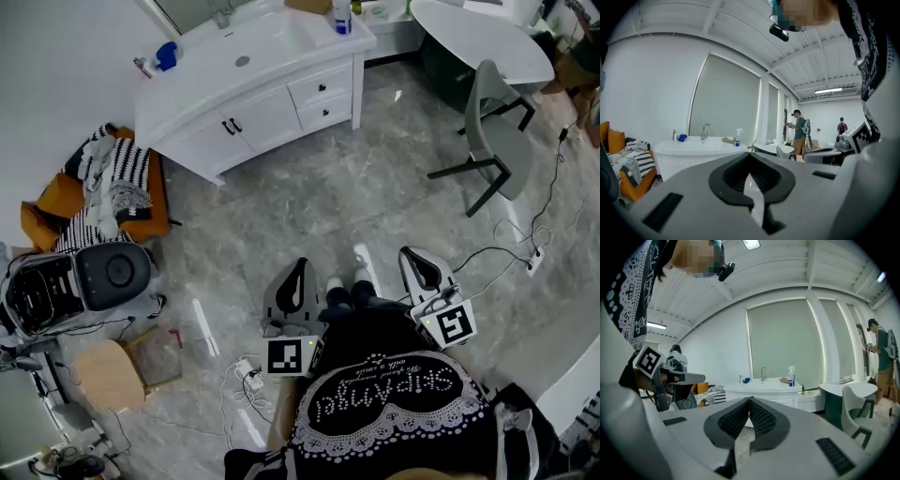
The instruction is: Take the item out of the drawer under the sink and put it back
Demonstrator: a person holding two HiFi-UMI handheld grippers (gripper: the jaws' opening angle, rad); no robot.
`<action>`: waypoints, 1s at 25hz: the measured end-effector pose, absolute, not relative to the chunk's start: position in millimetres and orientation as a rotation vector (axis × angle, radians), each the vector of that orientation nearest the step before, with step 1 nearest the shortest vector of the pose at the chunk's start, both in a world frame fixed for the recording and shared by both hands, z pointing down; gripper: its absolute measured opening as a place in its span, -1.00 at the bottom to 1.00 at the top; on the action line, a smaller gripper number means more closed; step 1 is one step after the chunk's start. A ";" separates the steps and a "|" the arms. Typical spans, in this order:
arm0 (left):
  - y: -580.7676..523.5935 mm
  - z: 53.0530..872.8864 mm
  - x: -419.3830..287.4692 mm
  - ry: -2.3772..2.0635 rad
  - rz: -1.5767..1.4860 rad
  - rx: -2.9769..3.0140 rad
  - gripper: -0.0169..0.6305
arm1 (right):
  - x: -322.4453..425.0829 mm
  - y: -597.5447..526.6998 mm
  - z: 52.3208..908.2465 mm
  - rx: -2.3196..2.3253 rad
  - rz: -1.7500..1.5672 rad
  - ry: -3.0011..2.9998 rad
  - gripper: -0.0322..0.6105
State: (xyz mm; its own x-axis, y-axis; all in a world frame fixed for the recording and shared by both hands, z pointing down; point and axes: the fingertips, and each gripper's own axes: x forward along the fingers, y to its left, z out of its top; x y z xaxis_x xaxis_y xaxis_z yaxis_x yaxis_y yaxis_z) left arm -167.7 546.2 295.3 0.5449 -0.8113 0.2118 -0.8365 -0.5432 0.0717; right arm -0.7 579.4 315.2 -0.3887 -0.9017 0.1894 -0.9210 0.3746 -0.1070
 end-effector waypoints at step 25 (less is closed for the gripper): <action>487.3 300.0 -111.2 -1.355 0.127 2.558 -0.94 | 35.1 530.8 329.9 1.600 0.382 -2.588 -0.84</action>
State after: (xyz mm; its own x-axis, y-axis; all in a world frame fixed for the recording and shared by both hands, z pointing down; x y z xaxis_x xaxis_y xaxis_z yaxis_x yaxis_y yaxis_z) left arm -111.2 487.3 300.0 0.5653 -0.8030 0.1890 -0.8241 -0.5394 0.1729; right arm 35.1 530.8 329.9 -0.4535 -0.8702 0.1928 -0.8888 0.4253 -0.1709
